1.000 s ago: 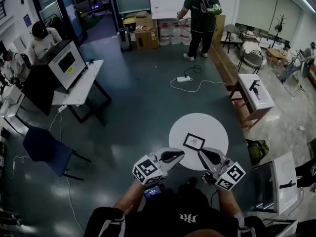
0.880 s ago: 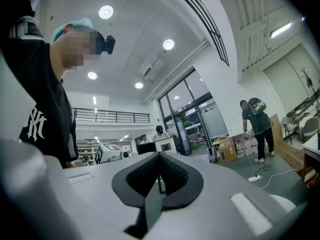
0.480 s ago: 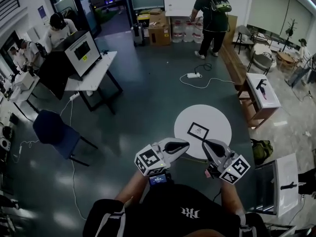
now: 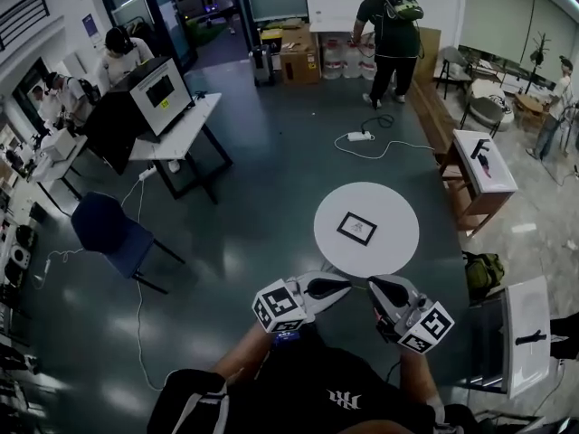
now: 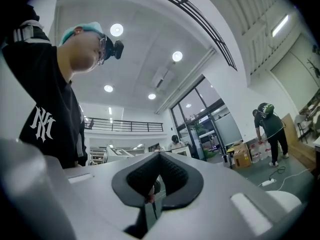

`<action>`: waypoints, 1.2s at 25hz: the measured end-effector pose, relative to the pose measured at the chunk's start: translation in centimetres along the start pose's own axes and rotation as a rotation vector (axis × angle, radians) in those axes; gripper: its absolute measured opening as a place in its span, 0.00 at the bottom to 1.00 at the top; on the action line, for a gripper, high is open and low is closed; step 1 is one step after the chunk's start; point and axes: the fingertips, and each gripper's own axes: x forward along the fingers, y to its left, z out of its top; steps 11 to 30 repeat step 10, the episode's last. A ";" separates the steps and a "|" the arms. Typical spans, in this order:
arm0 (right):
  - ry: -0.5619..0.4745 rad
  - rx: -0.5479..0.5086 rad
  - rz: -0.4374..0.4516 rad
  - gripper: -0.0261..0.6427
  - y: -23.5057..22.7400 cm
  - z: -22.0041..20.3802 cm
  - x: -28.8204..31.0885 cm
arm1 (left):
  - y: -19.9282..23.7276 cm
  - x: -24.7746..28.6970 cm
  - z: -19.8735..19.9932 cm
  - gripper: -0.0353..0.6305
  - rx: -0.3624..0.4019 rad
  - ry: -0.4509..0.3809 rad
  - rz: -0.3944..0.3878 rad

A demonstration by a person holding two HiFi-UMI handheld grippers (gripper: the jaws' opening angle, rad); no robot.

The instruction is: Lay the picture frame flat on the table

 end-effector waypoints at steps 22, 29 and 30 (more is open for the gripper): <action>-0.020 0.044 0.015 0.04 1.1 -0.4 -2.4 | -2.5 -0.1 0.5 0.06 0.023 0.011 0.028; -0.020 0.044 0.015 0.04 1.1 -0.4 -2.4 | -2.5 -0.1 0.5 0.06 0.023 0.011 0.028; -0.020 0.044 0.015 0.04 1.1 -0.4 -2.4 | -2.5 -0.1 0.5 0.06 0.023 0.011 0.028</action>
